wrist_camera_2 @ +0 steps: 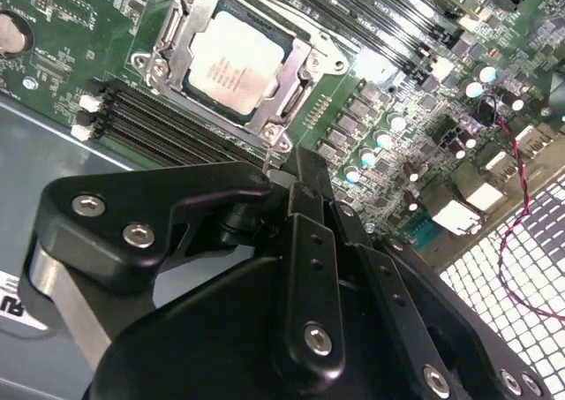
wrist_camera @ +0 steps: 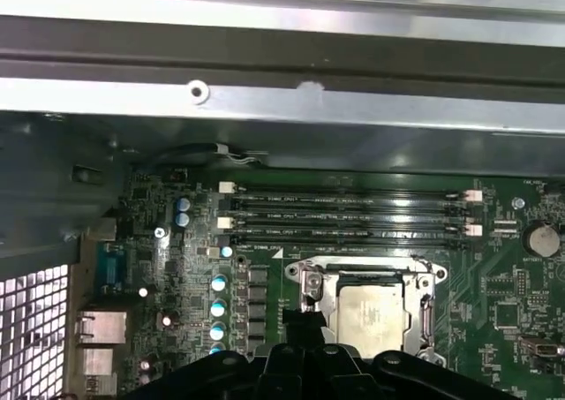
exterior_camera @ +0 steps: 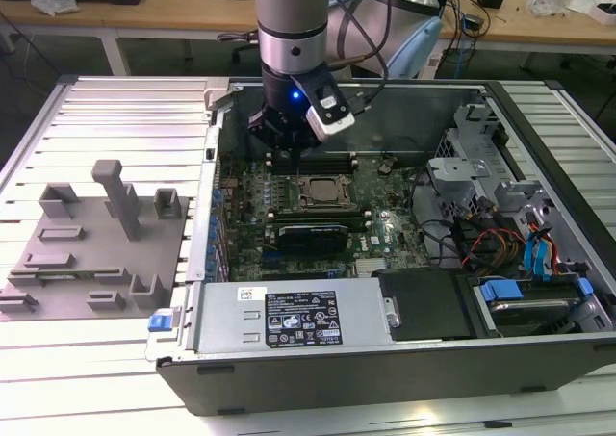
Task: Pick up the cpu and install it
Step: 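Install the first cpu locking lever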
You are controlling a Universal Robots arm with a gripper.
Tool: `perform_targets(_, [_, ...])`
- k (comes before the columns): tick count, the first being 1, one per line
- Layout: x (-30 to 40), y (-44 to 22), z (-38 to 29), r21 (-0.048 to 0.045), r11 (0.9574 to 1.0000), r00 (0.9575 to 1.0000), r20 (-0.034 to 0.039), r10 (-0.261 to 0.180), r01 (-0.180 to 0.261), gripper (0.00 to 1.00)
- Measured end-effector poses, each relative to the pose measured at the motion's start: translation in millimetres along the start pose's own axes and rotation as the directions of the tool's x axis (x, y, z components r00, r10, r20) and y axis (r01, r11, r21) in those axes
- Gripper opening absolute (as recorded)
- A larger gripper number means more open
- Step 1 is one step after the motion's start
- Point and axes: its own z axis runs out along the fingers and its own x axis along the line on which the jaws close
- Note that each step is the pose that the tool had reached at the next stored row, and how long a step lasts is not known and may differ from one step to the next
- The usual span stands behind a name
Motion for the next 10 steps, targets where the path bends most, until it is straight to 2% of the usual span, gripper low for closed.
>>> perform_targets(10, [0.4, 12.8, 1.9, -0.0028, 1.0000, 1.0000, 0.0005, 0.006, -0.006, 0.11])
